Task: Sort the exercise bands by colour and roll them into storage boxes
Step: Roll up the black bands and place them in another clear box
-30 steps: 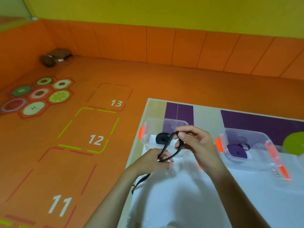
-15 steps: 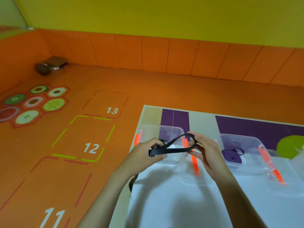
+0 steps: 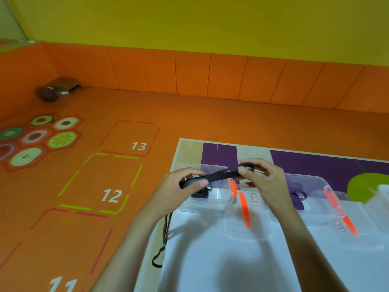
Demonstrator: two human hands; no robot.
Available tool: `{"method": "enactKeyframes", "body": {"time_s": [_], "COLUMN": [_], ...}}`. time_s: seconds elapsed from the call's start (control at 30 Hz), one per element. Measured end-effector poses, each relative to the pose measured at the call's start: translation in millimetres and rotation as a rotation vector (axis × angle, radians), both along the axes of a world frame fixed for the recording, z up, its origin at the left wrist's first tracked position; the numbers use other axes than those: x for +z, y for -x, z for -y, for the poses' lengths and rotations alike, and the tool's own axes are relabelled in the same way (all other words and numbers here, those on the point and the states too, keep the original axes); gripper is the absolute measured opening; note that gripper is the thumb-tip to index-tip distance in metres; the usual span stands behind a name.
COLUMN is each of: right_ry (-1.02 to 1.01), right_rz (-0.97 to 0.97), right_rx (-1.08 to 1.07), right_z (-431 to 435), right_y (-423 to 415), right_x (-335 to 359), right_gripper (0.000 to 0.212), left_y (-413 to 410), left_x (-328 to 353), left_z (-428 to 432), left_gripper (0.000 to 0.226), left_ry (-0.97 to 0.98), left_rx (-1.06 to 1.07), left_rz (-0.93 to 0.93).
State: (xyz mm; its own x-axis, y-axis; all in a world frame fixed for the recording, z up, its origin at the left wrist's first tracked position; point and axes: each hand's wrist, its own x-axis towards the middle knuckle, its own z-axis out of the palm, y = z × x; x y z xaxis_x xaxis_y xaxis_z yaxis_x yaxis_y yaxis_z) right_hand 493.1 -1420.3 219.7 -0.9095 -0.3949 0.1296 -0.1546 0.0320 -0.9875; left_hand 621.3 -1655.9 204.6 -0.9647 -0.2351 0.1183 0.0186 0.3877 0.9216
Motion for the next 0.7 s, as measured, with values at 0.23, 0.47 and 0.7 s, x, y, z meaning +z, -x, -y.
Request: {"method": "enactKeyframes", "body": {"time_s": [0.23,0.47,0.7], "right_ry": [0.19,0.055,0.091], "right_rz": [0.0,-0.159,-0.204], "right_rx": [0.059,0.232,0.225], "right_z": [5,-2,0], "right_y": [-2,5,10], "right_x": [19,45,52], "right_gripper": [0.038,0.047,0.049], "left_y": [15,23,34], "left_x": [12,35,48], "left_z": [2,10,8], "left_gripper": [0.006,0.025,0.023], "left_ry": [-0.076,-0.175,0.026], "left_rx": [-0.048,-0.086,-0.084], "left_rz": [0.003,0.051,0.015]}}
